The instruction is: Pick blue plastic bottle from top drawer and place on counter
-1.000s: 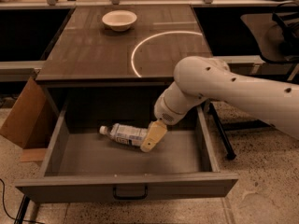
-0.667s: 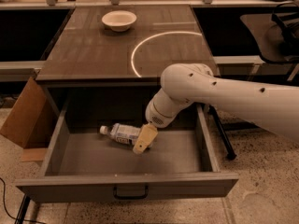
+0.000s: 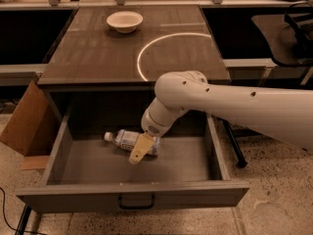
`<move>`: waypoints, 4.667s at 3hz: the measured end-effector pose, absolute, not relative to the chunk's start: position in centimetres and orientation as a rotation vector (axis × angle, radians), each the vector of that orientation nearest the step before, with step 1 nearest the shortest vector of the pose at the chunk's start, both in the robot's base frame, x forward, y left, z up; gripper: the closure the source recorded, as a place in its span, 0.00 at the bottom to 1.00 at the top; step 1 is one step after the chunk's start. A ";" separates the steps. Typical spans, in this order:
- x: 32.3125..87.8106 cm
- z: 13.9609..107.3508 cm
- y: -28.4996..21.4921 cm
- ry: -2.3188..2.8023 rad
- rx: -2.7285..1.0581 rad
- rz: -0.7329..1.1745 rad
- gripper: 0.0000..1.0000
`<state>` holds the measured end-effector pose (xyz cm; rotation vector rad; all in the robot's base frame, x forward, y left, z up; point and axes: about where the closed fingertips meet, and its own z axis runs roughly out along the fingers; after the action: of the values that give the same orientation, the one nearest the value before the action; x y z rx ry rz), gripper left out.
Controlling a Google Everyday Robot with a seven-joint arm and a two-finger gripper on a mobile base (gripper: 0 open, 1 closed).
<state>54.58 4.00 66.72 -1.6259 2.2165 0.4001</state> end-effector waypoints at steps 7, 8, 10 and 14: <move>54.9 70.3 2.6 2.114 -1.626 0.365 1.00; 54.8 74.5 0.4 1.993 -1.638 0.368 1.00; 54.7 76.3 -0.3 1.947 -1.671 0.322 1.00; 61.5 92.8 -5.3 1.883 -1.590 0.036 1.00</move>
Offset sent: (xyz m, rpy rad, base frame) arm 0.0274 0.0254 -0.0467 -0.1553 0.0616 0.0372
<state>61.50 -5.35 92.84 -1.5896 1.8825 0.0363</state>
